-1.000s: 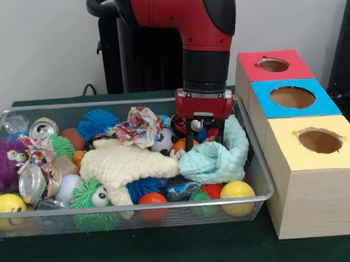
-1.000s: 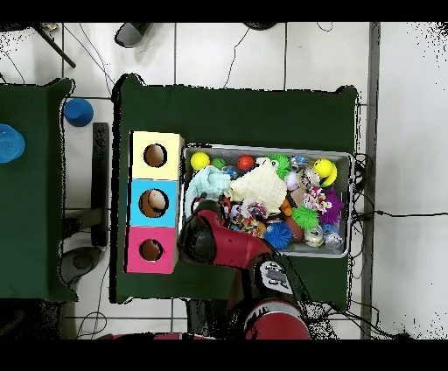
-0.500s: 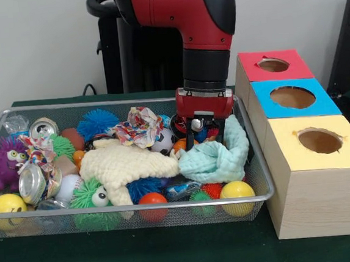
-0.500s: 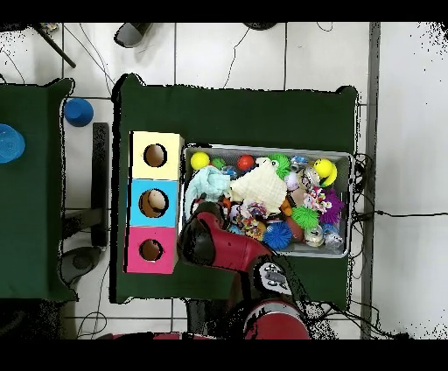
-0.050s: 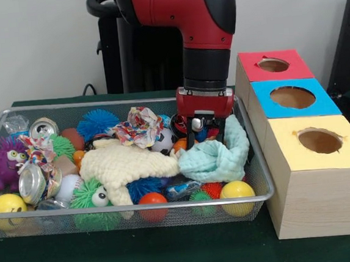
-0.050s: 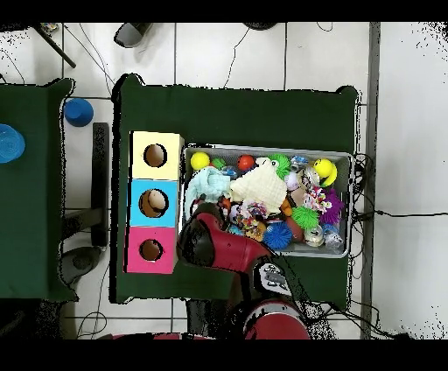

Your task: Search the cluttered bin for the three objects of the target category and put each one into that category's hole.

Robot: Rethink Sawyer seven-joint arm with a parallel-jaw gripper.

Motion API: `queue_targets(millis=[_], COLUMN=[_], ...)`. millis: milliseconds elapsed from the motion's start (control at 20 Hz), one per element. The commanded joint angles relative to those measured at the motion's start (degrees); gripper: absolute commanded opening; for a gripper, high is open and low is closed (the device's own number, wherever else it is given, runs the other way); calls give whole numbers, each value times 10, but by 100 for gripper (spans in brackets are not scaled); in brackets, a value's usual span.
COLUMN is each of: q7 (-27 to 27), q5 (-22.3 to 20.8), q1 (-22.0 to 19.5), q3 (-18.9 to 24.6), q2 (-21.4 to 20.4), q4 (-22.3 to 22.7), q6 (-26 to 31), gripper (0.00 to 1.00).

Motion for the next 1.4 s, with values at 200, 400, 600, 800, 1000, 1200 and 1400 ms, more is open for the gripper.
queue_targets(millis=[200, 400, 600, 800, 1000, 1200, 1400], q7=[92, 91, 96, 101, 109, 117, 120], q5=[-43, -49, -51, -50, -53, -58, -61], q1=[-4, 3, 6, 5, 2, -4, -14], q3=[50, 41, 38, 41, 46, 55, 65], q2=[80, 84, 79, 69, 67, 69, 78], q4=[65, 69, 76, 84, 95, 104, 107], q6=[40, 38, 34, 39, 29, 16, 10], gripper=[100, 100, 100, 100, 100, 100, 100])
